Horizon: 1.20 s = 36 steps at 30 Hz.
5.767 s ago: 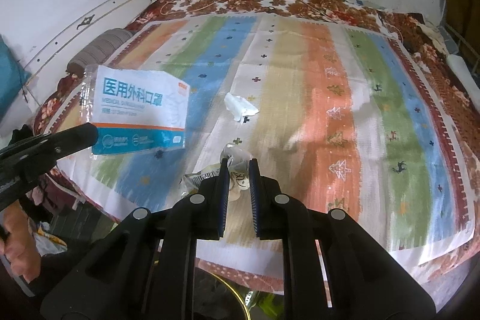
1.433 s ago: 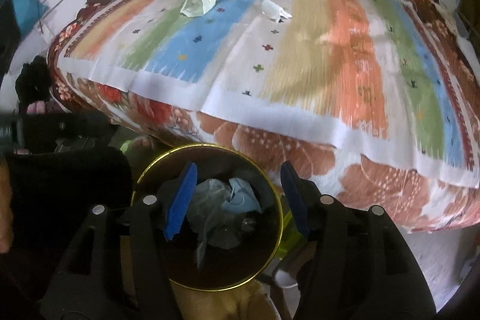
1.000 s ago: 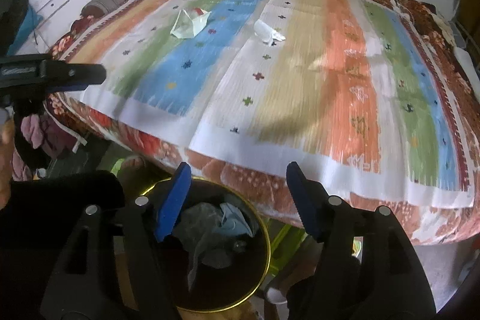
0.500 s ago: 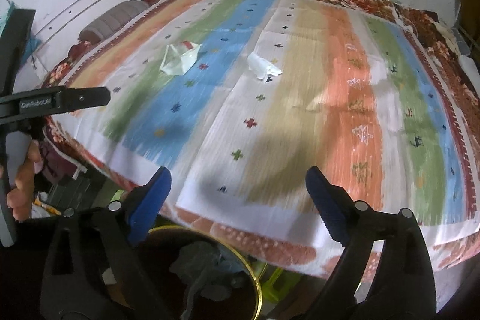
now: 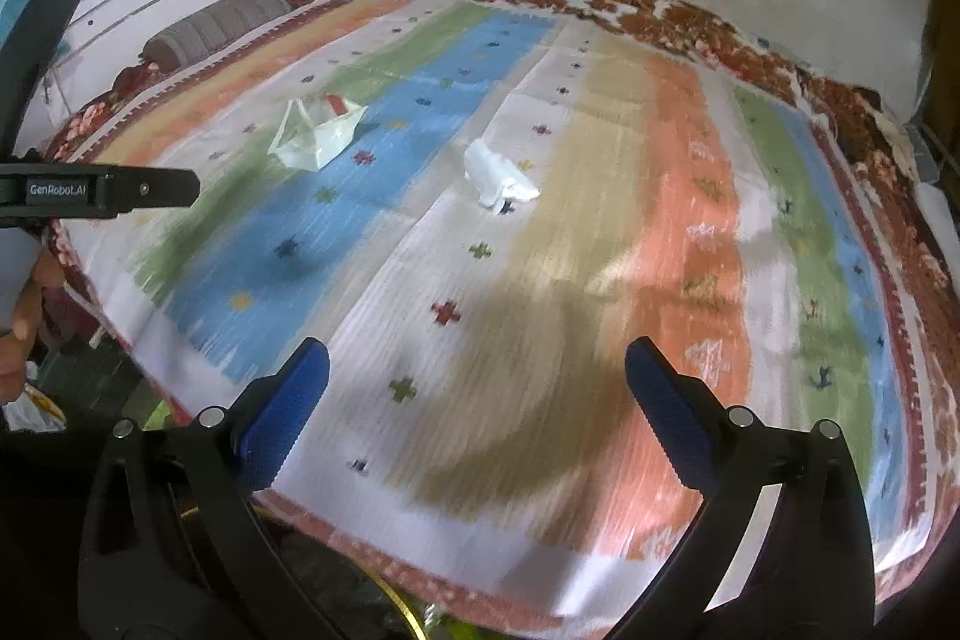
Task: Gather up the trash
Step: 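Move both open tools from the bin back toward the last items on the sheet, then grasp the white crumpled bag with the left tool while the right tool grasps the white tissue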
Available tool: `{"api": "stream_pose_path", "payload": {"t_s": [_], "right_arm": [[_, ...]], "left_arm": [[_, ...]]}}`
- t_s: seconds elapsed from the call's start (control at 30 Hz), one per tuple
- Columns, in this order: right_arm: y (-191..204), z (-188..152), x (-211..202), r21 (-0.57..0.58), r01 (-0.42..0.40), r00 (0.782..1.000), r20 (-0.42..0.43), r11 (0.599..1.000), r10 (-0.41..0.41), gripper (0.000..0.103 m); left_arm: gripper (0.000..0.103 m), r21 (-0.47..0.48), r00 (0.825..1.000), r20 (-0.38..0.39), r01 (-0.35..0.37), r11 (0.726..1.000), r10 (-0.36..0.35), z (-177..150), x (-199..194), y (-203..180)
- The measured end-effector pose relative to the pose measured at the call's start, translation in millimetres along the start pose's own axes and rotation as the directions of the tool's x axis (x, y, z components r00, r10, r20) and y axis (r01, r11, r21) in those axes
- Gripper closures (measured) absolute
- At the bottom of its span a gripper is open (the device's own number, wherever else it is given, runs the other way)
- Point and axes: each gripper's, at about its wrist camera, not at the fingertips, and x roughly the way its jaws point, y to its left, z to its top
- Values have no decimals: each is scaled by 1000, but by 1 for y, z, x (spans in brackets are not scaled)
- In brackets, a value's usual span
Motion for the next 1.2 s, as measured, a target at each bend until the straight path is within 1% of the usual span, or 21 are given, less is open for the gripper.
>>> {"api": "stream_pose_path", "payload": {"t_s": [0.07, 0.17, 0.27, 0.33, 0.5, 0.63, 0.73, 0.9, 1.0, 1.07, 1.1, 1.13, 1.2], "right_arm": [[-1, 6, 6, 2, -21, 1000, -7, 1000, 21, 9], [2, 13, 11, -22, -13, 1000, 3, 1000, 13, 9], [3, 22, 18, -31, -25, 1000, 5, 999, 25, 9], [3, 27, 24, -38, -23, 1000, 3, 999, 23, 9], [-3, 36, 42, -22, -24, 1000, -7, 999, 24, 9], [-6, 43, 55, -5, -27, 1000, -12, 1000, 27, 10], [-7, 50, 65, -14, -16, 1000, -13, 1000, 15, 10], [-11, 64, 85, -13, -17, 1000, 0, 1000, 17, 13], [-13, 68, 100, 0, -28, 1000, -11, 1000, 28, 22], [-14, 69, 109, -1, -30, 999, -20, 1000, 30, 24], [-14, 69, 114, -4, -23, 999, -24, 1000, 23, 25], [-13, 70, 118, -8, -19, 999, -26, 1000, 19, 29], [-15, 72, 126, -6, -16, 1000, -25, 1000, 15, 34]], "left_arm": [[6, 11, 1000, 10, -9, 1000, 9, 4, 4, 1], [6, 24, 1000, 19, -23, 999, 23, 9, 12, 4], [6, 34, 999, 16, -35, 999, 35, 14, 22, 9], [6, 38, 1000, 15, -23, 999, 22, 19, 28, 12], [6, 23, 998, 52, 17, 1000, -19, 36, 32, 22], [6, 8, 999, 45, 23, 1000, -23, 50, 41, 26], [6, 25, 999, 37, 34, 999, -35, 61, 50, 26], [6, 43, 999, 26, 33, 999, -34, 74, 64, 29], [6, 55, 999, 23, 39, 998, -40, 79, 72, 32], [7, 73, 999, 27, 30, 997, -32, 81, 75, 32], [8, 83, 999, 28, 34, 996, -37, 82, 76, 33], [14, 91, 999, 26, 44, 995, -46, 82, 77, 34], [17, 123, 999, 20, 40, 992, -43, 82, 79, 34]]}}
